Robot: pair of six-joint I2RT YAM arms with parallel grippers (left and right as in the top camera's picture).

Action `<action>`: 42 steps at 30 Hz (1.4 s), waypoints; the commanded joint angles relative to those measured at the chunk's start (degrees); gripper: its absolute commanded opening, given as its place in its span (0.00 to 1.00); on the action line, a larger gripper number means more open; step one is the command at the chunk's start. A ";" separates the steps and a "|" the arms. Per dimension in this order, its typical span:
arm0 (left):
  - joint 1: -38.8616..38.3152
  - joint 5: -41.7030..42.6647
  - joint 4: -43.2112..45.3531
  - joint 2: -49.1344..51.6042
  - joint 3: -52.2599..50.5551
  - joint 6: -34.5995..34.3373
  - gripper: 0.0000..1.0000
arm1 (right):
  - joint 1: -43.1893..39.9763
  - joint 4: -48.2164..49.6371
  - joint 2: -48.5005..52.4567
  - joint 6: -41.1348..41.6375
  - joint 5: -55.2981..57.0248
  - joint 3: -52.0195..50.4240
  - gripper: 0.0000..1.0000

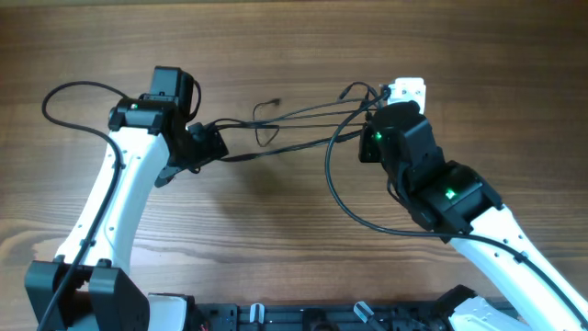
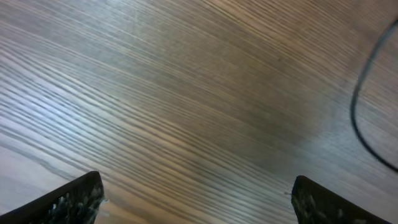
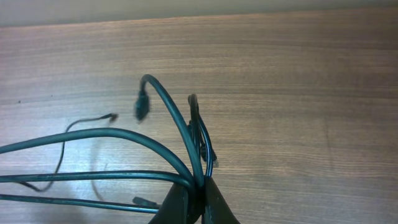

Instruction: Untangle cables

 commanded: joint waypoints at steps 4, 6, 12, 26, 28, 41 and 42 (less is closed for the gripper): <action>9.16 -8.83 -1.31 -0.02 -0.90 -4.68 0.98 | -5.14 -3.30 -1.14 2.10 23.58 0.94 0.04; 10.40 -7.15 -1.29 -0.42 -0.92 -4.66 0.99 | -5.14 -3.41 -1.14 2.54 22.64 0.94 0.13; 10.05 23.23 4.33 -0.59 -0.90 11.13 0.92 | -5.11 6.51 -1.09 -6.86 -8.24 0.94 0.87; 4.70 34.03 11.06 -0.59 -0.72 20.50 0.98 | -5.11 6.62 -1.09 -23.61 -36.63 0.94 1.00; 4.70 11.10 4.74 -0.59 -0.72 8.33 0.99 | -5.11 6.19 -1.09 -23.56 -36.65 0.94 1.00; -0.61 7.82 -18.29 -0.57 -0.74 5.92 1.00 | -5.11 5.57 2.49 -18.47 -37.16 0.92 1.00; -1.14 0.22 -18.32 -0.55 -0.74 1.49 1.00 | -5.11 5.60 3.13 -18.45 -37.73 0.92 1.00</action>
